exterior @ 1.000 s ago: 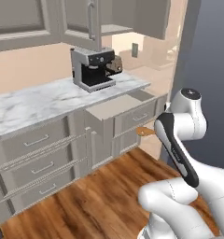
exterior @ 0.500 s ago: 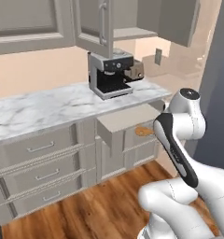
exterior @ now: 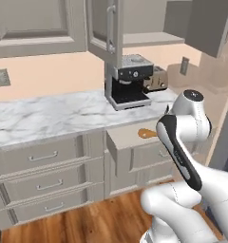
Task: Organize the utensils by type. Pick up the wooden spoons from the counter and place them in the open cabinet. Then pick up the metallic utensils from the counter and place them in the open drawer.
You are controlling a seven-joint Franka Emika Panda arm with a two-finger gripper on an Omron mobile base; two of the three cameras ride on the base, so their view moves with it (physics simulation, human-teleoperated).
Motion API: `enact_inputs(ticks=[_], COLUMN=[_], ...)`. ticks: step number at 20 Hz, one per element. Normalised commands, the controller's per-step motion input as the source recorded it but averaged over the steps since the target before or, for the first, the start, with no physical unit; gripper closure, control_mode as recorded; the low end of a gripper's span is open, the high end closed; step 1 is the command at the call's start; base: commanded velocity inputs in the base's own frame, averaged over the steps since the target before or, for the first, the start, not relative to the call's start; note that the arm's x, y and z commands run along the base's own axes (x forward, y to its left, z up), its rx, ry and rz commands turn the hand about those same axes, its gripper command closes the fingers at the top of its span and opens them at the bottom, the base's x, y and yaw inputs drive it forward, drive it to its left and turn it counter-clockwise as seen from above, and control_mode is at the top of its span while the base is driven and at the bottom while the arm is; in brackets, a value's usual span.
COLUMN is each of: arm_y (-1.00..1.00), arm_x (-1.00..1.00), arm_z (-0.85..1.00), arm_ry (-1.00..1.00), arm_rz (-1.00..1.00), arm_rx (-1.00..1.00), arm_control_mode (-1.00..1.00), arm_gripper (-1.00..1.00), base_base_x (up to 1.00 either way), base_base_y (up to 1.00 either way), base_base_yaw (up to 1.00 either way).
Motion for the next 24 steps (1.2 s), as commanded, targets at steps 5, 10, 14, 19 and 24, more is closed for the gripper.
enact_inputs(ticks=[5, 10, 14, 19, 24], arm_y=[0.0, 0.0, 0.0, 0.0, 0.0], arm_x=[0.0, 0.0, 0.0, 0.0, 0.0], arm_z=[0.0, 0.0, 0.0, 0.0, 0.0], arm_ry=[0.0, 0.0, 0.0, 0.0, 0.0], arm_rz=[0.0, 0.0, 0.0, 0.0, 0.0], arm_rx=[0.0, 0.0, 0.0, 0.0, 0.0], arm_control_mode=[1.0, 1.0, 1.0, 1.0, 1.0], arm_gripper=[1.0, 1.0, 1.0, 1.0, 1.0], base_base_x=[0.58, 0.55, 0.57, 0.46, 0.25], base_base_y=[-0.53, -0.56, -0.53, -0.33, -0.18], base_base_yaw=[0.29, 0.2, 0.04, 0.03, 0.0])
